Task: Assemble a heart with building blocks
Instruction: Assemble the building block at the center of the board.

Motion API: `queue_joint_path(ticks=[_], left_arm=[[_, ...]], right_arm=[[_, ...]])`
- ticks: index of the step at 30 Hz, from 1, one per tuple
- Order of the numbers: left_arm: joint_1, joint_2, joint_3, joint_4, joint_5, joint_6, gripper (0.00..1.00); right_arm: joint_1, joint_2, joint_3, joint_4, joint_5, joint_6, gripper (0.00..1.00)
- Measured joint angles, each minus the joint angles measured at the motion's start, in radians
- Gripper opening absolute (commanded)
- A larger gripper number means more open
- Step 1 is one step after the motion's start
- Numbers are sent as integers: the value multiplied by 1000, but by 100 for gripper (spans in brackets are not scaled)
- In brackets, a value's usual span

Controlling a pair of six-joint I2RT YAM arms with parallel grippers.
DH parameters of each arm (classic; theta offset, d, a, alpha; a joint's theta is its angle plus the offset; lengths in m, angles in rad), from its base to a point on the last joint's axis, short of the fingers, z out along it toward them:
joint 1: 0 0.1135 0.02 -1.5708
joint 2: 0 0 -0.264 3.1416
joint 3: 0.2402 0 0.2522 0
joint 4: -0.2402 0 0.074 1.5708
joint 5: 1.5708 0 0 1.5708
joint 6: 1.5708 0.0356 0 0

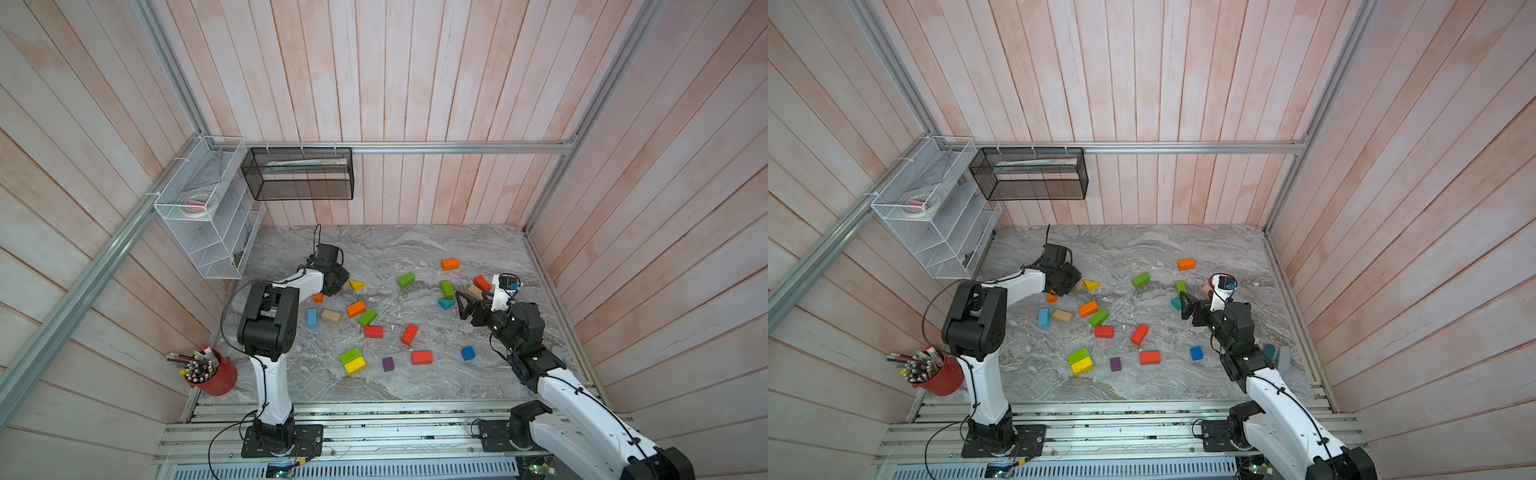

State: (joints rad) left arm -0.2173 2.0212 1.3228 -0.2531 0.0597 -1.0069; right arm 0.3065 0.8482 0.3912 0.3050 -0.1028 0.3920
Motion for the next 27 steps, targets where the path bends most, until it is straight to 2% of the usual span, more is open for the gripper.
queue_joint_path(ticks=[6, 27], left_arm=[[-2, 0, 0, 2, 3, 0, 39], [-11, -8, -6, -22, 11, 5, 52]], right_arm=[[0, 0, 0, 0, 0, 0, 98], [3, 32, 0, 14, -35, 13, 98]])
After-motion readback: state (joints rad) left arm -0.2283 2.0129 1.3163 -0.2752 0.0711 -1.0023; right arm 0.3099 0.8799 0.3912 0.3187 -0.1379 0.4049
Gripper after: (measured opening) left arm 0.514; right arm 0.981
